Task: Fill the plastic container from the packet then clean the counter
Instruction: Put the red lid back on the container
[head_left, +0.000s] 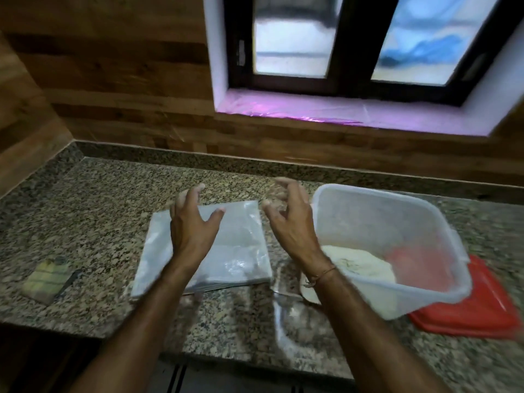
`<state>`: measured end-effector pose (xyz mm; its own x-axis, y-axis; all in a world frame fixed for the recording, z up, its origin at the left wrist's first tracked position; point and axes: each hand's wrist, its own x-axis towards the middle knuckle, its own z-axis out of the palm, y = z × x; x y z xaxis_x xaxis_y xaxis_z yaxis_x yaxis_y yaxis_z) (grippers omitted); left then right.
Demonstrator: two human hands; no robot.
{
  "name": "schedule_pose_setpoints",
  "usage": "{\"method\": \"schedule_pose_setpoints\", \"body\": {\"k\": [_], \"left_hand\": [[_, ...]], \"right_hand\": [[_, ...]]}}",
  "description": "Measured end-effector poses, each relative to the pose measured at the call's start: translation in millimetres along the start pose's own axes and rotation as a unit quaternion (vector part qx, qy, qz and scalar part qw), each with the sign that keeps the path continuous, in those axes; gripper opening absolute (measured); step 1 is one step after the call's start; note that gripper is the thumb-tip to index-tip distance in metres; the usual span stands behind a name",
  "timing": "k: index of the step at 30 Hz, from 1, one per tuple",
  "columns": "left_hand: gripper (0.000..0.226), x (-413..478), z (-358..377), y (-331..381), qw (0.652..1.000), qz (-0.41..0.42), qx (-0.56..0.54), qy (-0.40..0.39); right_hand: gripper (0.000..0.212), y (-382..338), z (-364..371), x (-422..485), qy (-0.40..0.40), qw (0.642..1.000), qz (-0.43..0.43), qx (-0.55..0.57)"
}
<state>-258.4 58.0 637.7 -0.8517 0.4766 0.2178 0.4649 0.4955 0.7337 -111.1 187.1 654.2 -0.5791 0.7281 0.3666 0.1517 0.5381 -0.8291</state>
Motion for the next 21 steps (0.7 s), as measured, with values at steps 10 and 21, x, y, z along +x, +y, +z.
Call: {"method": "schedule_pose_setpoints", "body": {"k": [10,21], "left_hand": [[0.056,-115,160,219,0.983,0.157,0.016,-0.095],[0.102,-193,306,312,0.925,0.229,0.147,-0.267]], "right_hand": [[0.040,116,-293,-21,0.182,0.979,0.050,-0.081],[0.061,320,-417,-96,0.037,0.904,0.381,-0.192]]}}
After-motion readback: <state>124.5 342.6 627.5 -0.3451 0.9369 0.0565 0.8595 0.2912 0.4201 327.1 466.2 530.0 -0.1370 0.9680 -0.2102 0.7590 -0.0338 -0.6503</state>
